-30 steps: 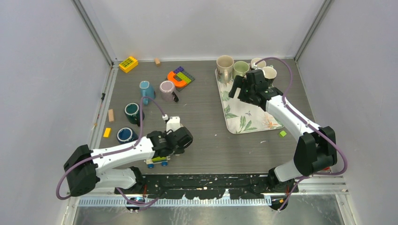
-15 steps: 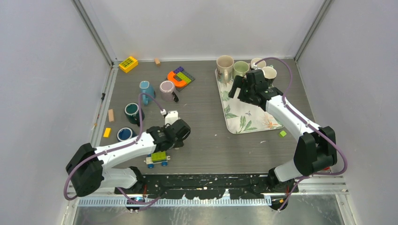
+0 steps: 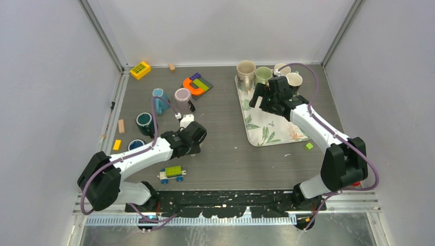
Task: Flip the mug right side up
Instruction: Turn over the cup at the center of the board.
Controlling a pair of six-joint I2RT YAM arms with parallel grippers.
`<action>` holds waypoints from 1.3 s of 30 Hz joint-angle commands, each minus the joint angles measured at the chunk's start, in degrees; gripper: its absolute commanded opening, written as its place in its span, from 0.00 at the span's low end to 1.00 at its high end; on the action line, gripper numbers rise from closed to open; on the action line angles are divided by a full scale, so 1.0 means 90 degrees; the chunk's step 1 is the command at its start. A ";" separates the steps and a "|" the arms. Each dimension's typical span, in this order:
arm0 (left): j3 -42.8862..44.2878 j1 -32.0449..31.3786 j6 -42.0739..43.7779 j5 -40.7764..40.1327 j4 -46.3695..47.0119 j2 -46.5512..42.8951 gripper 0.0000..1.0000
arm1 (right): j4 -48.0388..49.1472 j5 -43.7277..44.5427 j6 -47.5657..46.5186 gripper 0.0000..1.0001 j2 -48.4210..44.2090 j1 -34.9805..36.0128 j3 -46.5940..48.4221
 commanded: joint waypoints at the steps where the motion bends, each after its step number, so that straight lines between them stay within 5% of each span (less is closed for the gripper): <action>1: 0.0288 0.0249 0.0226 -0.0016 0.0342 0.0078 0.33 | 0.0157 -0.0099 0.0007 1.00 0.0003 0.0031 0.0082; 15: 0.0340 0.0713 0.0584 0.0139 0.0337 0.0053 0.34 | 0.0180 -0.0145 0.0022 1.00 -0.0005 0.0032 0.0087; 22: 0.0284 0.0716 0.0581 0.0192 0.0397 -0.0019 0.43 | 0.0175 -0.0153 0.0009 1.00 -0.0074 0.0032 0.0059; 39: 0.0060 0.0716 0.1384 -0.0654 0.1431 -0.0275 0.45 | 0.0224 -0.0150 0.0049 1.00 -0.0134 0.0048 -0.0003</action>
